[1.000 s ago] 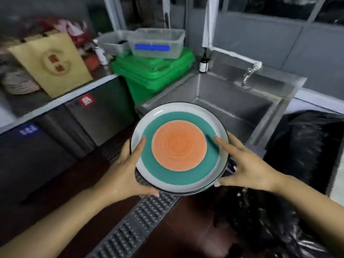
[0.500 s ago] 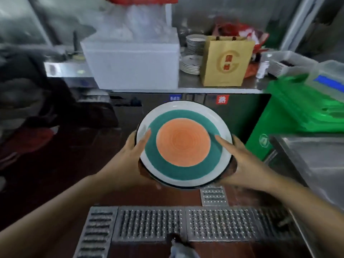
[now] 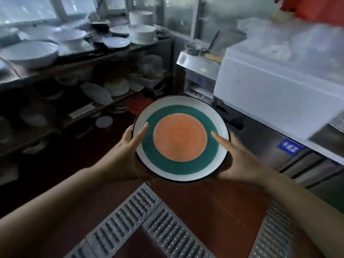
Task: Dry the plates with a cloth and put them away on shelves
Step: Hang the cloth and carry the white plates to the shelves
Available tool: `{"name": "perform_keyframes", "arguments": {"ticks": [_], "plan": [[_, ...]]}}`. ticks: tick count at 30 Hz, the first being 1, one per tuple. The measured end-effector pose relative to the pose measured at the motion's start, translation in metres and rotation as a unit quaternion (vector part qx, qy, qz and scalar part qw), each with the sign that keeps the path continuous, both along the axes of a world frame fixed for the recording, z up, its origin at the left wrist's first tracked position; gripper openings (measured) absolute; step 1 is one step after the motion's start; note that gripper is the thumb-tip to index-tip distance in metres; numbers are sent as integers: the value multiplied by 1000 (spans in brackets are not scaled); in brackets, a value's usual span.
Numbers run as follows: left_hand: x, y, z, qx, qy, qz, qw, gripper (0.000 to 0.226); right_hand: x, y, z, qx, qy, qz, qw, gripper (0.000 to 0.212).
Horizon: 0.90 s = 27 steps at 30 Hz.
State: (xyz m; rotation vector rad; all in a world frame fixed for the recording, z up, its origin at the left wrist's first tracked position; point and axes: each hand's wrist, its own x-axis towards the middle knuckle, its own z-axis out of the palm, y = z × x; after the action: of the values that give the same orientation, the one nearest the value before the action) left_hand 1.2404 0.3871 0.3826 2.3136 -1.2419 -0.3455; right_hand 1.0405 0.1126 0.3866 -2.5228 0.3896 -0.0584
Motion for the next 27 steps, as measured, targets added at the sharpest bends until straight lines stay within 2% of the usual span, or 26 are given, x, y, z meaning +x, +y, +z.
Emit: {"name": "perform_keyframes", "arguments": {"ticks": [8,12,23,27], "plan": [[119,84,-20,7,42,176,983,149,222,32,-15,50,21,183,982,119],[198,135,-28,5,37,219,975,152,338,70,-28,51,26,256,965,119],[414,239,-15,10,41,315,948,151,622,171,-29,51,9,355,933,111],[489,261,-15,7,43,340,939,151,719,196,-31,63,4,390,919,116]]}}
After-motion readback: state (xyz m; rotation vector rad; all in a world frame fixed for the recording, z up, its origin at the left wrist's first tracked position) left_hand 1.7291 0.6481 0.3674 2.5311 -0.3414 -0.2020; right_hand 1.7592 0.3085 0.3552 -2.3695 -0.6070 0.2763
